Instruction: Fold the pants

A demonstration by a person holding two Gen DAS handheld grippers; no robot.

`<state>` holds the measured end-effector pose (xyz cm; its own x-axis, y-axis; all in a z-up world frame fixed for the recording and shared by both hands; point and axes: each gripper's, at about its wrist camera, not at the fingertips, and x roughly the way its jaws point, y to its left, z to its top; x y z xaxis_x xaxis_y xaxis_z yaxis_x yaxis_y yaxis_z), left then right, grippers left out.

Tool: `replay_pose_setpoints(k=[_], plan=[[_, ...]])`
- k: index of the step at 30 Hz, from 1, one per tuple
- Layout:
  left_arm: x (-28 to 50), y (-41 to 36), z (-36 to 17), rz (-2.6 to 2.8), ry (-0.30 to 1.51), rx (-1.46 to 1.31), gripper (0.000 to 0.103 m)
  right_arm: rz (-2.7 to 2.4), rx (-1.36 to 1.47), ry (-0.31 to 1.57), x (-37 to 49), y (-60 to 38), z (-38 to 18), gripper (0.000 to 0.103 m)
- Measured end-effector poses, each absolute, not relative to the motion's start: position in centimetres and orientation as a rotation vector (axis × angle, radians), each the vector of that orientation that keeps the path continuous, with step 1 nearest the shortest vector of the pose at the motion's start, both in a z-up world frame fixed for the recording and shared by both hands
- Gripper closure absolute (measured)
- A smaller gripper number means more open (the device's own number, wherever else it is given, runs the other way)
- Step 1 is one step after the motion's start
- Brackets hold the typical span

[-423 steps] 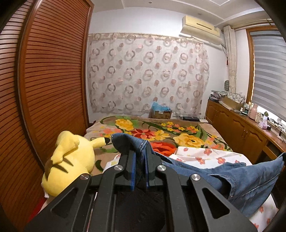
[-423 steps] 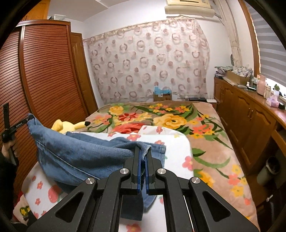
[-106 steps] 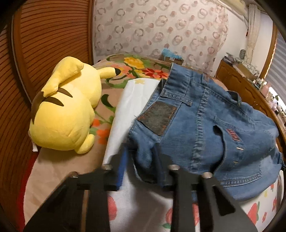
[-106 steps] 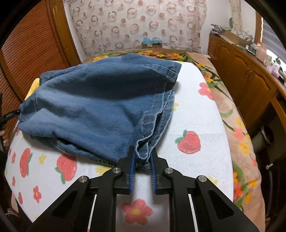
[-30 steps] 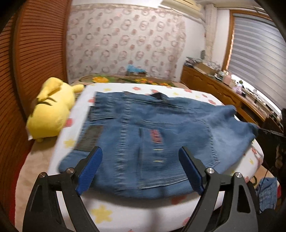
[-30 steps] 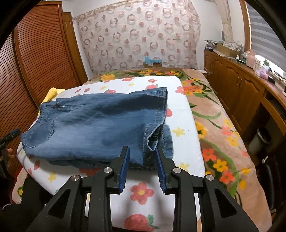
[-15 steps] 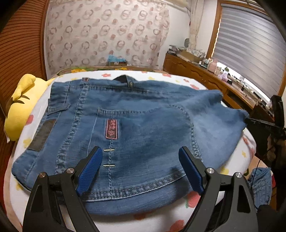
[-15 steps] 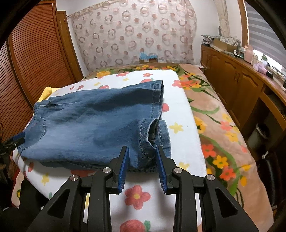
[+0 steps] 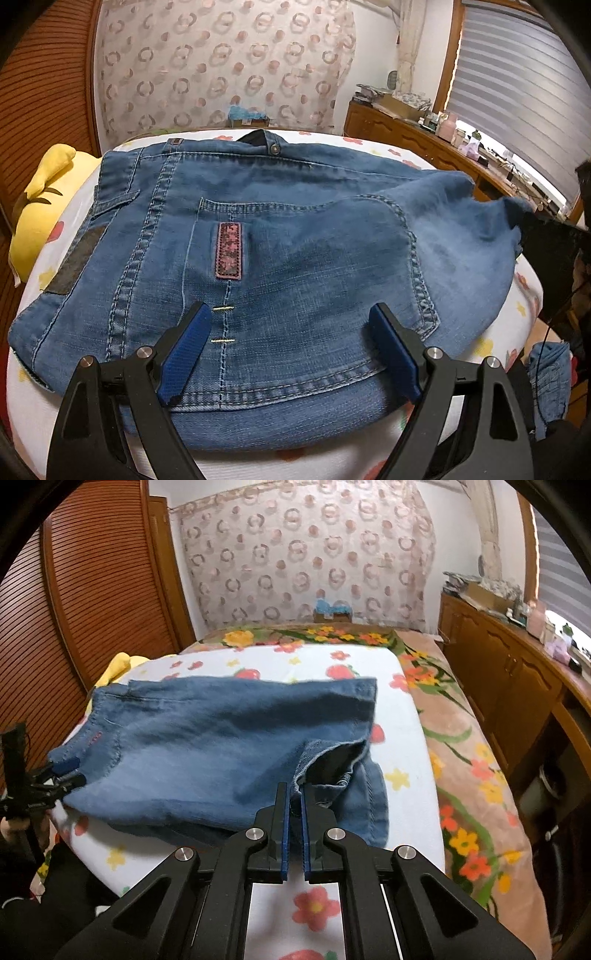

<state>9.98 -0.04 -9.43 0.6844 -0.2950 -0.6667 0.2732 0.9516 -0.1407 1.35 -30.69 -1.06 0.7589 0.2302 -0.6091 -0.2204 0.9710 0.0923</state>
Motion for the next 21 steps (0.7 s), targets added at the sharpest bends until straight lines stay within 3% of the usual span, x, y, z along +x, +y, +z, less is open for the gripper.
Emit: replay_pose_setpoints(k=[21], plan=[[8.7, 3.0, -6.3, -0.335, 0.713, -0.062, 0.015, 0.561, -0.119, 0.553, 4.0, -17.8, 4.4, 0.099]])
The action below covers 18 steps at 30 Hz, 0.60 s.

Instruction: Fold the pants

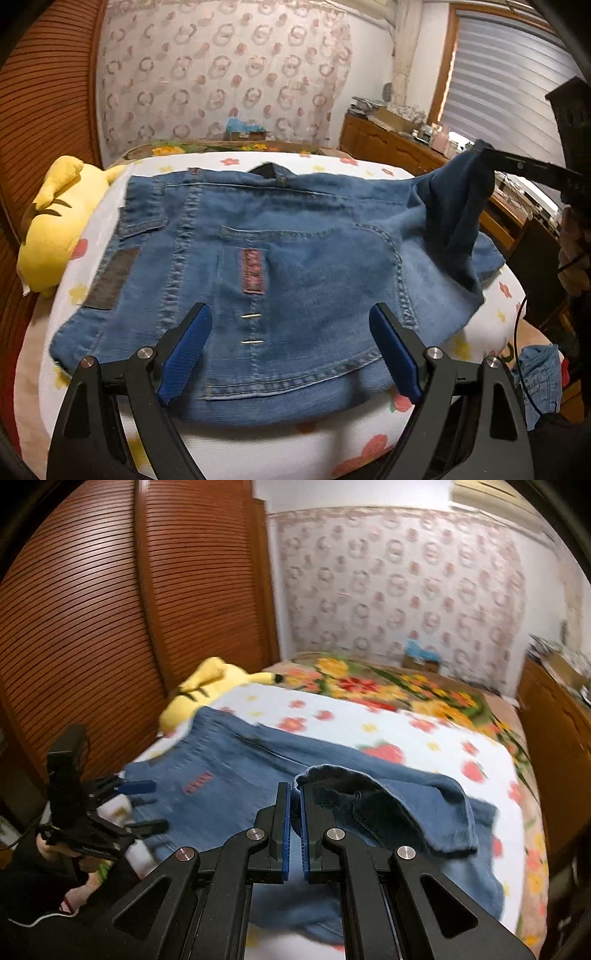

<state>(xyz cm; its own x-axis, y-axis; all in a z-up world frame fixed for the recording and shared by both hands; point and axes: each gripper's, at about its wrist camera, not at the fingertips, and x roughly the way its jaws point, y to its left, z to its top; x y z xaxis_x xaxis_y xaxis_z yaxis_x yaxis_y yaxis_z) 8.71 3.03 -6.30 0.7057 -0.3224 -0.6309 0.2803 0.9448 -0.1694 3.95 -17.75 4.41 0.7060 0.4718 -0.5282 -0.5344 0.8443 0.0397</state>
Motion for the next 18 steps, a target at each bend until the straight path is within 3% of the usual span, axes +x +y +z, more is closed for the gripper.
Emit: replay_pose_setpoints(k=[11, 13, 15, 18], plan=[[8.1, 5.1, -5.1, -0.313, 0.68, -0.095, 0.015, 0.739, -0.137, 0.545, 6.7, -13.9, 4.7, 0.099], [8.2, 5.1, -5.2, -0.315, 0.679, -0.097, 0.015, 0.725, -0.143, 0.562, 7.5, -14.2, 4.4, 0.093], [8.3, 5.0, -5.2, -0.316, 0.679, -0.099, 0.015, 0.712, -0.139, 0.568, 7.9, -14.4, 4.4, 0.072], [8.4, 4.7, -5.1, -0.324, 0.68, -0.101, 0.015, 0.687, -0.127, 0.561, 8.5, -15.1, 4.4, 0.066]])
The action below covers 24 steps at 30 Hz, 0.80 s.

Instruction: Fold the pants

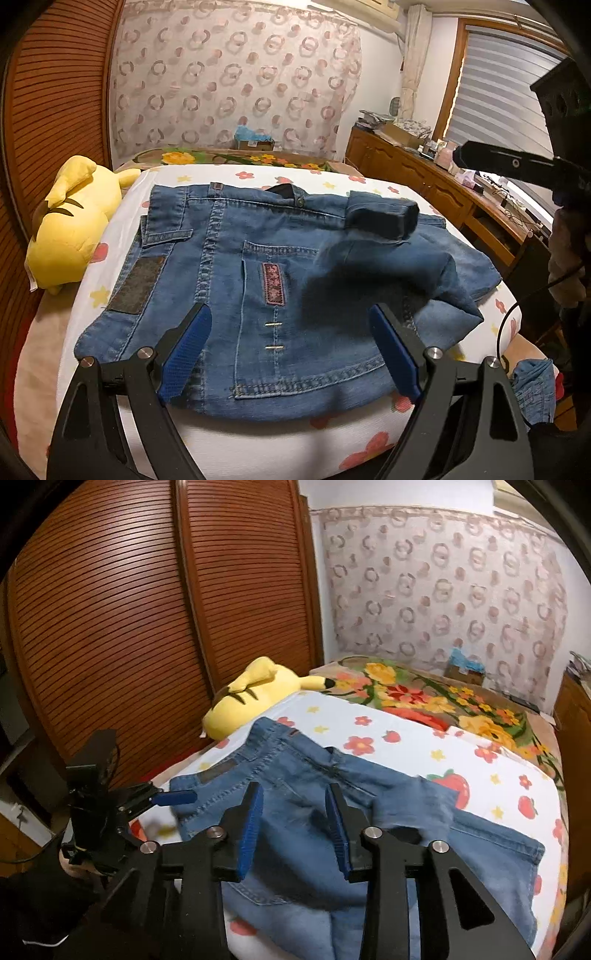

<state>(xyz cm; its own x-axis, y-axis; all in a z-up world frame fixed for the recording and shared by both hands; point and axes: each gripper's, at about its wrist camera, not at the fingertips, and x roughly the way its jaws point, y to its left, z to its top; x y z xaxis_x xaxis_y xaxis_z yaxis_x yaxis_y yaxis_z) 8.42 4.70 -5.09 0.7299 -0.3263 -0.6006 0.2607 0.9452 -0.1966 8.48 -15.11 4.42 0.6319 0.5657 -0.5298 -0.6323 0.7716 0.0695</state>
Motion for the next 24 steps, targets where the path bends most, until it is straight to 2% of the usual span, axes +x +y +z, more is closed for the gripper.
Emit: replay_pose_setpoints(k=[9, 16, 21, 24], plan=[[10.1, 3.2, -4.5, -0.353, 0.664, -0.106, 0.017, 0.555, -0.15, 0.58, 9.6, -16.8, 2.1, 0.066], [12.4, 1.8, -4.9, -0.41, 0.696, -0.132, 0.042, 0.531, -0.171, 0.634, 11.4, -15.2, 0.1, 0.065], [13.3, 0.2, -6.4, -0.409, 0.763, -0.075, 0.044, 0.503, -0.188, 0.694, 13.9, -13.8, -1.0, 0.065], [13.3, -0.4, -7.2, -0.402, 0.787, -0.049, 0.05, 0.497, -0.193, 0.728, 15.5, -13.1, -1.2, 0.065]])
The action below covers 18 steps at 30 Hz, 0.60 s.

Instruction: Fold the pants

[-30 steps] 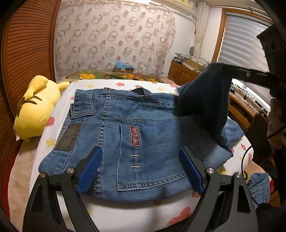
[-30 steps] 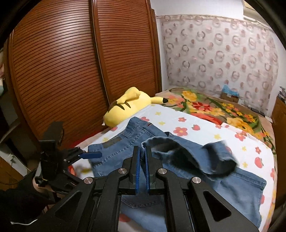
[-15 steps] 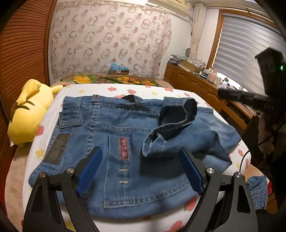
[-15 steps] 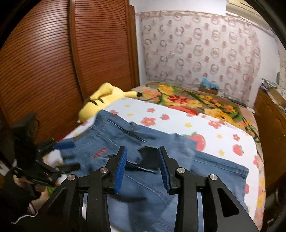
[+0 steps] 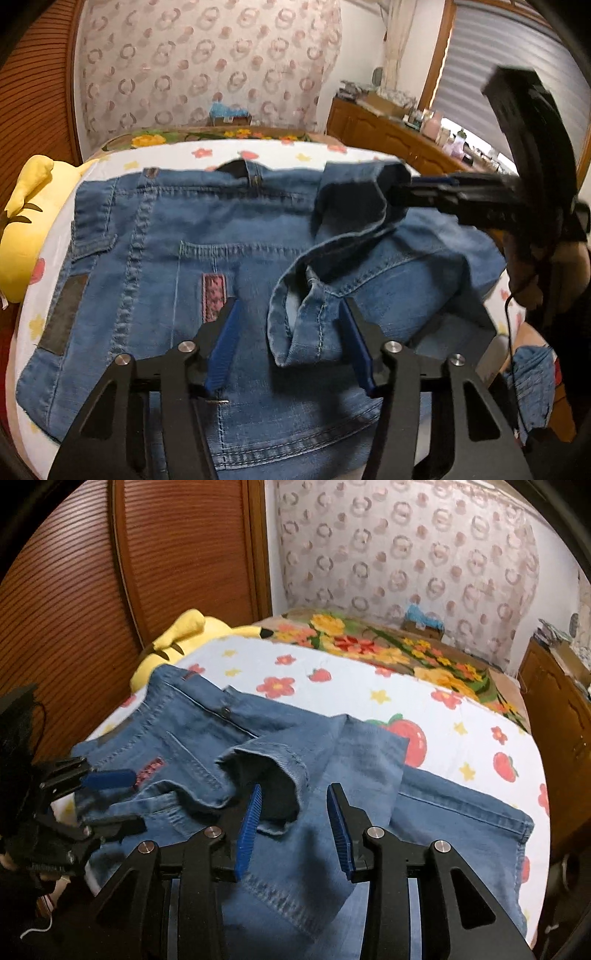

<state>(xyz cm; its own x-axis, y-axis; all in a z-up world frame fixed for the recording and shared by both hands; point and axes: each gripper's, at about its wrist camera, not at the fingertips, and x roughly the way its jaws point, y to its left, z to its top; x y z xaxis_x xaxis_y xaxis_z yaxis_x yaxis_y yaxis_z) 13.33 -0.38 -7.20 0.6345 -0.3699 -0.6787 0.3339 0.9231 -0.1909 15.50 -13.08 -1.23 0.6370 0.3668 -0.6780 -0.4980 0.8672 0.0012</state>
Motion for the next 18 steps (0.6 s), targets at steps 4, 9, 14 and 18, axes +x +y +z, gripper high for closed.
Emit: replay_pose_setpoints(k=[4, 9, 14, 18], plan=[[12.9, -0.6, -7.5, -0.42, 0.782, -0.037, 0.073, 0.533, -0.176, 0.76, 17.0, -12.2, -1.0, 0.1], [11.1, -0.4, -6.4, -0.454, 0.724, -0.026, 0.097, 0.599, -0.115, 0.724, 17.5, -12.1, 1.1, 0.102], [8.9, 1.1, -3.4, -0.458, 0.63, -0.052, 0.099, 0.634, -0.113, 0.642, 16.2, -11.4, 4.3, 0.102], [7.4, 2.8, -0.9, -0.435, 0.563, -0.065, 0.099, 0.665, -0.123, 0.576, 14.9, -10.1, 7.3, 0.102]])
